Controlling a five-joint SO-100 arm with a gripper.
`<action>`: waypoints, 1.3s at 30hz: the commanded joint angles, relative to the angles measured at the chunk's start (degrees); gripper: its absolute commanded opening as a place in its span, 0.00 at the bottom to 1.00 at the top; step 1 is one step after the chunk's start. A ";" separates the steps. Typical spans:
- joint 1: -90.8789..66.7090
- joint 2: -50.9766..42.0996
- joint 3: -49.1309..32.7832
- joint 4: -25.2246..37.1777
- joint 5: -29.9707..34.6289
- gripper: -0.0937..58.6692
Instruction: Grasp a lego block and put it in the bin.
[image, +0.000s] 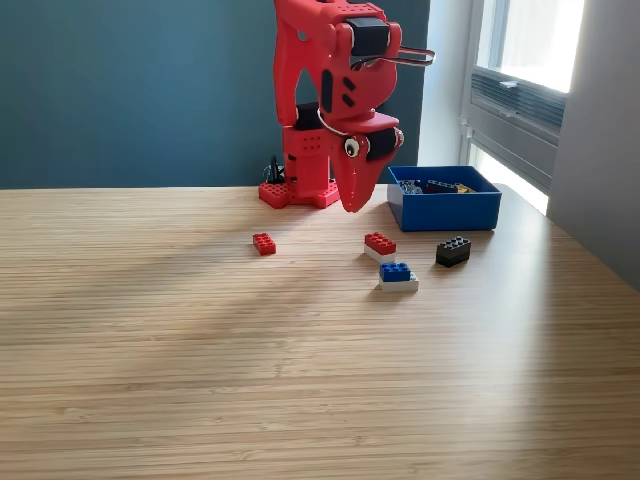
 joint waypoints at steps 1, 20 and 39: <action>-0.35 2.02 -1.76 0.00 16.35 0.00; 5.54 1.58 0.44 -5.19 51.15 0.03; -2.46 1.23 -1.23 -8.00 68.55 0.20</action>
